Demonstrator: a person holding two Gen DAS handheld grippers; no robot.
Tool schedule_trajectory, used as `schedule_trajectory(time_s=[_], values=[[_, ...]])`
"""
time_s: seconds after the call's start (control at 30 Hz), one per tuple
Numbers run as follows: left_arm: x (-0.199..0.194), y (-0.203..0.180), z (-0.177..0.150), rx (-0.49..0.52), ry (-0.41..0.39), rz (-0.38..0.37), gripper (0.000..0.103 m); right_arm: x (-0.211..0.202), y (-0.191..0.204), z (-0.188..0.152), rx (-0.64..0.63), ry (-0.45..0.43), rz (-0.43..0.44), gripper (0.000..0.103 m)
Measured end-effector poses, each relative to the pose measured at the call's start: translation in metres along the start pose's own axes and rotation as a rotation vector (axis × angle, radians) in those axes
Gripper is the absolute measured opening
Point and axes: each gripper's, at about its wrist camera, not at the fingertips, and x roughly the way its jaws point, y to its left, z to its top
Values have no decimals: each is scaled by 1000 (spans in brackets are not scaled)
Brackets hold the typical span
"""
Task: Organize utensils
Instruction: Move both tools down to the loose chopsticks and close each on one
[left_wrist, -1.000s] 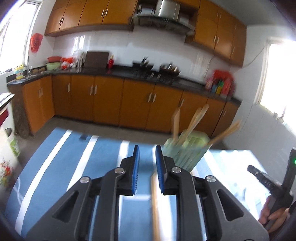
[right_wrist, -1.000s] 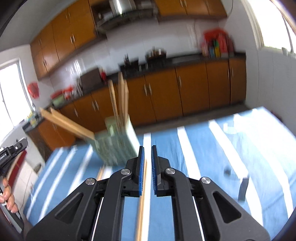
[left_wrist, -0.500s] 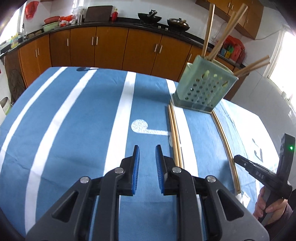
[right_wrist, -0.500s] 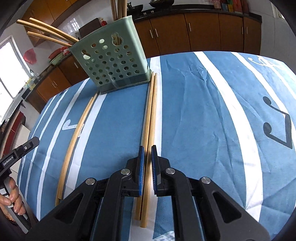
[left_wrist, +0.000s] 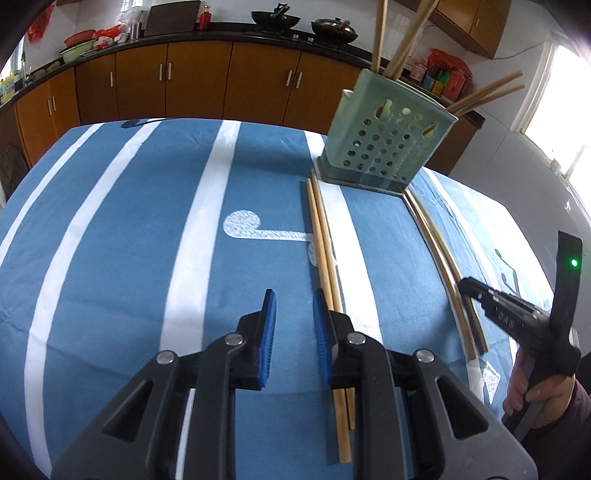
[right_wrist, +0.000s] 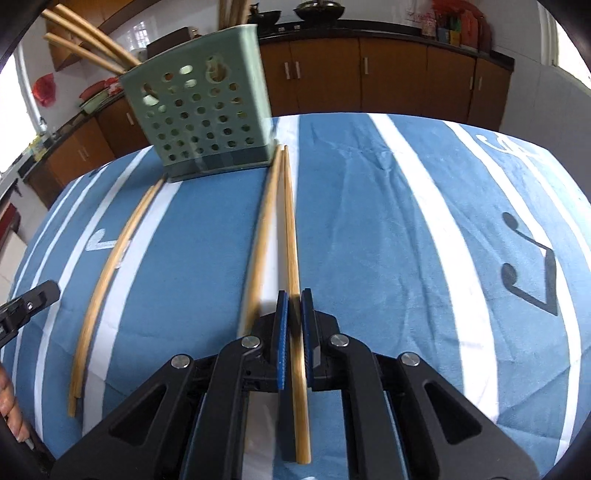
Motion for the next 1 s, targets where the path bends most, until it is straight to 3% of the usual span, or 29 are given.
schedule_trajectory(time_s=[0.1, 0.3, 0.83, 0.93, 1.0], values=[[3, -7, -4, 25, 13, -22, 22, 0, -17, 3, 51, -4, -15, 8], [16, -21, -10, 89, 52, -22, 21, 0, -21, 2, 37, -11, -28, 8], [26, -28, -15, 145, 60, 90, 18, -2, -19, 1, 23, -15, -17, 8], [30, -28, -11, 150, 47, 137, 8, -2, -15, 0, -1, -20, -27, 8], [33, -19, -3, 119, 41, 148, 8, -2, -14, 0, -16, -22, -30, 8]])
